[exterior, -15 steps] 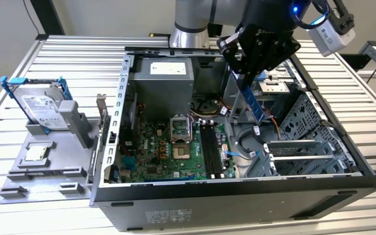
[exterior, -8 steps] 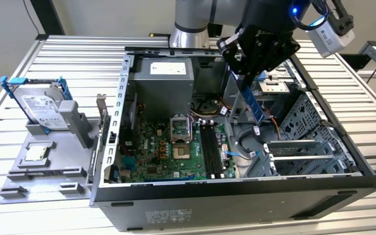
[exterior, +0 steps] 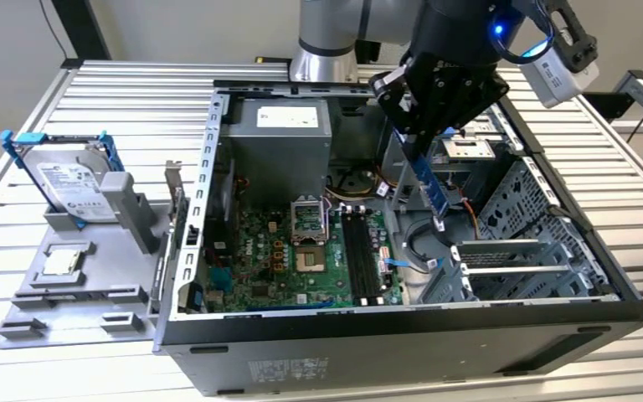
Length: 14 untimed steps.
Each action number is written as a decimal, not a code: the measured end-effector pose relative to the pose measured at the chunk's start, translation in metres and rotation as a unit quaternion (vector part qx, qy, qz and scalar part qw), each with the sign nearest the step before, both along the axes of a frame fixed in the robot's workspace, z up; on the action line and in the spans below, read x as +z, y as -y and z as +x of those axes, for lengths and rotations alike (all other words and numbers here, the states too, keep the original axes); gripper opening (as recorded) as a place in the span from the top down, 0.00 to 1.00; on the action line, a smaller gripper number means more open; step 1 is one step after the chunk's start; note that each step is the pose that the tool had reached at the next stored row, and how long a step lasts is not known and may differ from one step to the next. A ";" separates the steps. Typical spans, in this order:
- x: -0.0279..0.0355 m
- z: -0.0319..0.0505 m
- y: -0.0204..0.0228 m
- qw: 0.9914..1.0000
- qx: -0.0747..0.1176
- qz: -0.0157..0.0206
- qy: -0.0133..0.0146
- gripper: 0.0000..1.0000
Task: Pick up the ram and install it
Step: 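Insert the ram into the slot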
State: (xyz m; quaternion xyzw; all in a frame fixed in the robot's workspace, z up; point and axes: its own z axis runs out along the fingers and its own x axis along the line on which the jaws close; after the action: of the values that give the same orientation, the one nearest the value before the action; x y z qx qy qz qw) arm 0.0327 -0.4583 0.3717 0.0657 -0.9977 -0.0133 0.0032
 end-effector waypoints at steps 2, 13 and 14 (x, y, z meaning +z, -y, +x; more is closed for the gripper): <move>-0.0021 0.0000 0.0000 1.000 0.000 -0.001 -0.001 1.00; -0.0130 0.0003 0.0000 1.000 -0.001 -0.002 -0.007 1.00; -0.0141 0.0003 0.0000 1.000 -0.001 -0.002 -0.008 1.00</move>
State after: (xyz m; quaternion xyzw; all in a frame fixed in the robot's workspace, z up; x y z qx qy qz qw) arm 0.0330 -0.4583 0.3576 0.0645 -0.9978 -0.0118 0.0108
